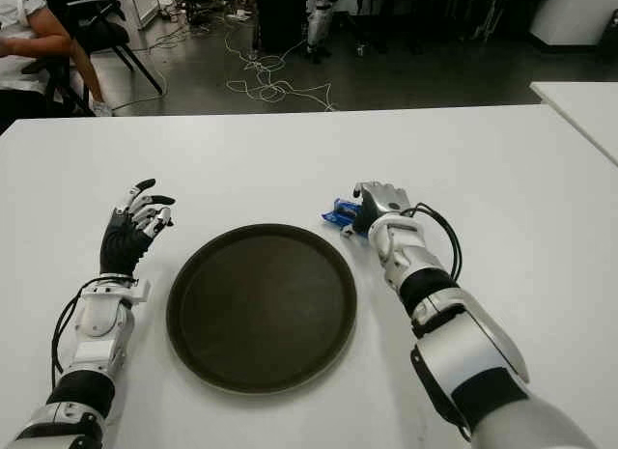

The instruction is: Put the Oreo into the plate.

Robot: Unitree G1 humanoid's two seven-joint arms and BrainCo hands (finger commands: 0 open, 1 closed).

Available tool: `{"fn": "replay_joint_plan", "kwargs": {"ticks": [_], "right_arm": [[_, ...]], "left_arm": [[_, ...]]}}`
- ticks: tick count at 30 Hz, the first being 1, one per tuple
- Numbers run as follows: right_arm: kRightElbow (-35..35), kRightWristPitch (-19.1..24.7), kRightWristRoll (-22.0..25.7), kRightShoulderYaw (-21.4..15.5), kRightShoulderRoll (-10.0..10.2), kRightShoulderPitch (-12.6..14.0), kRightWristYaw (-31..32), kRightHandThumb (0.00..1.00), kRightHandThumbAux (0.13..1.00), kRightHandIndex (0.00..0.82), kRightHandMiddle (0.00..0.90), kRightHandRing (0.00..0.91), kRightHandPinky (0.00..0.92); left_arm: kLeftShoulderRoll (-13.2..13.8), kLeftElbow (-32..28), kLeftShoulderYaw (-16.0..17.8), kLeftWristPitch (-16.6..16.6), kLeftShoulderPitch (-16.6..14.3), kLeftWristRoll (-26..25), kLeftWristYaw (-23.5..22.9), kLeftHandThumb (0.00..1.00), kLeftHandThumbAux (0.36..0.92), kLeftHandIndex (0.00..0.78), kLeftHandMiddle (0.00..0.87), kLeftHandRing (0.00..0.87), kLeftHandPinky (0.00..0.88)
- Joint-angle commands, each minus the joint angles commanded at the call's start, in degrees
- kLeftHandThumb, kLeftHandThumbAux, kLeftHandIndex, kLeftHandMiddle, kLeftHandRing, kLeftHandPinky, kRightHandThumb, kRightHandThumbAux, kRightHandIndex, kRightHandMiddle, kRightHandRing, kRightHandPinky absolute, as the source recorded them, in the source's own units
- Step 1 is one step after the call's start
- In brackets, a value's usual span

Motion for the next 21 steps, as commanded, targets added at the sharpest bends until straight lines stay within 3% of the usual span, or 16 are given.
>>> {"fn": "replay_joint_plan", "kwargs": {"ticks": [14,21], "right_arm": [[-1.06,0.38,0.08,1.17,-1.54,-0.44,1.81,0.0,0.671,0.333,0.339,0.358,0.356],[-1.68,1.6,-0.09,1.81,-1.88,-0.89,3.42,0.0,0.656,0.32,0.313,0.334,0.34]], "left_arm": [[-0.32,-0.38,-0.44,-0.82,0.16,-0.07,0.35,1.0,0.642,0.177,0.389,0.525,0.411],[-0.23,-0.62,-0.73,-1.2,0.26,0.04,0.3,1.0,0.643,0.178,0.388,0.524,0.461]]}}
